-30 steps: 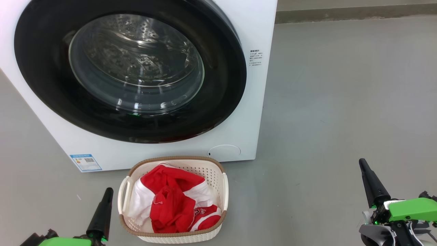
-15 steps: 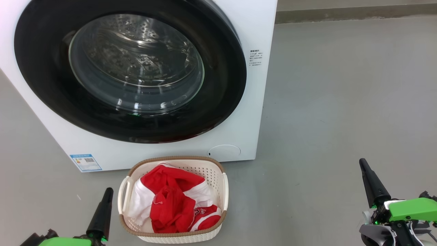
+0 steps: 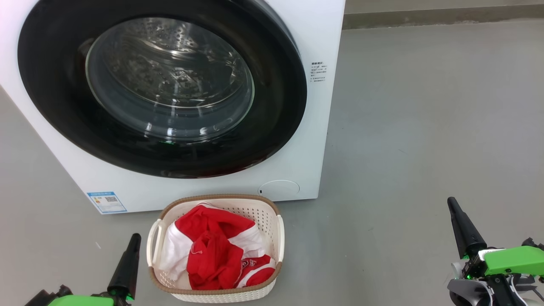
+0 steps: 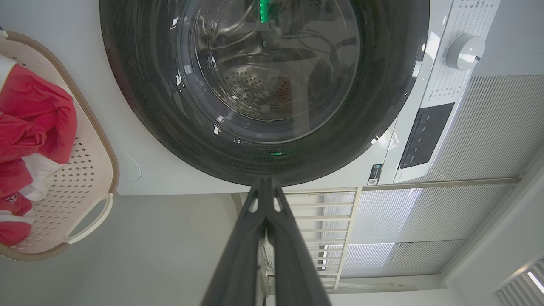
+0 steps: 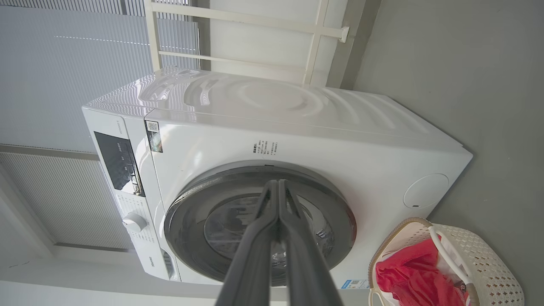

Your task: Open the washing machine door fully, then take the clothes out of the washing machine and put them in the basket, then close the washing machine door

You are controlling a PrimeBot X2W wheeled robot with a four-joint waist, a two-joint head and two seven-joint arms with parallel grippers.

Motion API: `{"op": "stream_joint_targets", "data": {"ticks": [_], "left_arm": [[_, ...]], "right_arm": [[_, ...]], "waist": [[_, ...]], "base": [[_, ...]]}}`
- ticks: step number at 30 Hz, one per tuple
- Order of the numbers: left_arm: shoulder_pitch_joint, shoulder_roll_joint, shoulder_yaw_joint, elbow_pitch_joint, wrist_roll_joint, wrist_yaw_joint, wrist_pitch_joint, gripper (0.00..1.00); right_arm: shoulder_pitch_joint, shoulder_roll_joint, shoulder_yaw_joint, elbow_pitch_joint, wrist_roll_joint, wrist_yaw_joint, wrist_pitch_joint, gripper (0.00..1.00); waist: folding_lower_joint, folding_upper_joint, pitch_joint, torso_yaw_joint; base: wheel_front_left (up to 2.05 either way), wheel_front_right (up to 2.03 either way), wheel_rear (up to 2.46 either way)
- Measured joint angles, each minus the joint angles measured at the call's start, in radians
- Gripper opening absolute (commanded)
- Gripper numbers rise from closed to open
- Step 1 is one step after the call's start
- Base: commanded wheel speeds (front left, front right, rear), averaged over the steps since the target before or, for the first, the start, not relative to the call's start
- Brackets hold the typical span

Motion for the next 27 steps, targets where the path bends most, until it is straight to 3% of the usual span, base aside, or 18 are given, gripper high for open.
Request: {"op": "stream_joint_targets", "data": {"ticks": [27], "left_arm": [[0.000,0.000,0.000,0.000,0.000,0.000,0.000,0.00]], "right_arm": [[0.000,0.001,-0.002,0.000,0.000,0.000,0.007,0.00]], "waist": [[0.0000,0.0000,0.000,0.000]], "base": [[0.00,0.00,0.00]]}}
